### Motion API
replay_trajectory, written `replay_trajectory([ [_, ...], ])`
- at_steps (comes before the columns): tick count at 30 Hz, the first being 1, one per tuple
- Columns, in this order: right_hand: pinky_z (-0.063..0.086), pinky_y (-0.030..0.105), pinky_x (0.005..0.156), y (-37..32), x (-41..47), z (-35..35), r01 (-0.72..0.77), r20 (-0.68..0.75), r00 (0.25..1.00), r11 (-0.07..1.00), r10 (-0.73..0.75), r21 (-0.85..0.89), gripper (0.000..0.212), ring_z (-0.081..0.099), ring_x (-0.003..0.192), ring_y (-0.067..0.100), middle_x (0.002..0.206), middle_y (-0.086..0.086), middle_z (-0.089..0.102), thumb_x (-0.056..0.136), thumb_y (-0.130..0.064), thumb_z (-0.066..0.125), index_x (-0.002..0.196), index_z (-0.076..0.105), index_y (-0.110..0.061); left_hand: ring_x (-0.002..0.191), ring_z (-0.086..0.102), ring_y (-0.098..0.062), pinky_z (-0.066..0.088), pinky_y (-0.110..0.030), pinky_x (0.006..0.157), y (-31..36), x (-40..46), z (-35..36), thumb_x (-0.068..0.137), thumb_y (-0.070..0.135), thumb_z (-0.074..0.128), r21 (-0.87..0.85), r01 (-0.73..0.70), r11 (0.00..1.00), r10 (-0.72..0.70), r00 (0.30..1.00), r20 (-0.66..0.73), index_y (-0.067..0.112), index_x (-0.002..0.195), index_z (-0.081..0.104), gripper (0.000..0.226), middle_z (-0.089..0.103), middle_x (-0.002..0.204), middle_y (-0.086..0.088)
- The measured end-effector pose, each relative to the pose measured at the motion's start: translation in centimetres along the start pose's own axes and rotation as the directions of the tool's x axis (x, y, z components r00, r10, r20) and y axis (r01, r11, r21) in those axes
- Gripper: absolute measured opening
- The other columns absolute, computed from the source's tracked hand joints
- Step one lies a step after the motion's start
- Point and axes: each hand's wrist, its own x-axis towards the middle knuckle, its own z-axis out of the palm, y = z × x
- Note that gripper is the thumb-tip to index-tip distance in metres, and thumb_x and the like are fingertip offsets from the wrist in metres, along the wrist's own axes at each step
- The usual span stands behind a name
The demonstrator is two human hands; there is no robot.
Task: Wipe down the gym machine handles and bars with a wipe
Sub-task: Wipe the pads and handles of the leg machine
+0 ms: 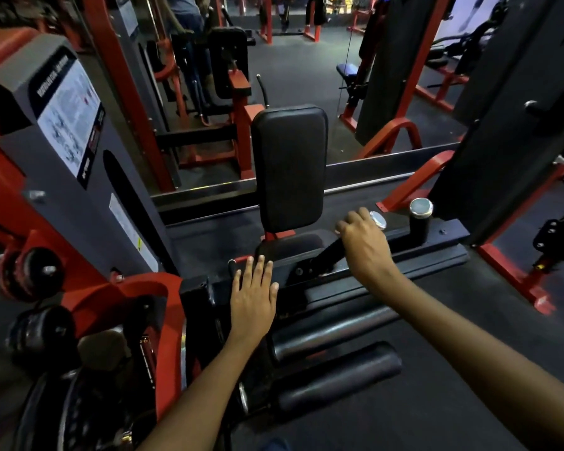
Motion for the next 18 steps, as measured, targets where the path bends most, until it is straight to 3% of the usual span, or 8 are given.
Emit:
replay_trajectory([
  [3,0.048,0.036,0.076,-1.5,-0.5,1.0,-0.003,0.135,0.991,0.999,0.008,-0.038,0.023,0.045,0.112,0.031,0.113,0.014,0.053,0.088,0.002,0.047,0.107,0.06,0.0,0.14,0.038,-0.027,0.037,-0.048,0.11,0.0,-0.1,0.2,0.102,0.037,0.02,0.013,-0.003,1.0,0.003,1.0,-0.022,0.011,0.141,0.047,0.055,0.047,0.147,-0.008],
  [7,0.047,0.037,0.087,-4.5,-0.5,4.0,0.21,0.38,0.9,0.976,-0.215,0.055,0.026,0.043,0.116,0.032,0.118,0.017,0.051,0.092,0.002,0.043,0.114,0.057,0.002,0.139,0.04,-0.026,0.038,-0.047,0.11,0.0,-0.1,0.1,0.1,0.037,0.022,0.042,-0.002,0.999,0.003,1.0,-0.02,0.011,0.141,0.047,0.055,0.047,0.147,-0.007],
  [10,0.04,0.032,0.093,-3.6,0.7,2.4,0.243,0.415,0.875,0.968,-0.249,0.069,0.028,0.047,0.117,0.029,0.123,0.016,0.053,0.092,-0.003,0.046,0.117,0.058,0.0,0.138,0.04,-0.026,0.039,-0.047,0.11,0.0,0.0,0.0,0.1,0.037,0.022,0.051,-0.003,0.999,0.004,1.0,-0.017,0.012,0.14,0.049,0.055,0.048,0.146,-0.007],
  [15,0.048,0.034,0.082,-1.6,1.1,-0.6,0.051,0.277,0.961,0.992,-0.018,-0.114,0.025,0.048,0.114,0.027,0.115,0.013,0.056,0.088,0.001,0.05,0.11,0.061,-0.001,0.138,0.041,-0.026,0.036,-0.046,0.11,0.1,0.0,0.2,0.099,0.036,0.023,0.044,0.001,0.999,0.001,0.999,-0.041,0.012,0.138,0.052,0.054,0.049,0.145,-0.007],
  [18,0.048,0.035,0.087,-2.8,0.5,1.0,0.17,0.37,0.923,0.976,-0.108,-0.139,0.026,0.045,0.114,0.028,0.121,0.013,0.05,0.091,-0.001,0.047,0.114,0.059,0.0,0.139,0.039,-0.026,0.036,-0.045,0.111,0.0,0.0,0.3,0.099,0.036,0.023,0.045,0.005,0.999,-0.003,0.999,-0.038,0.012,0.139,0.051,0.054,0.048,0.146,-0.007],
])
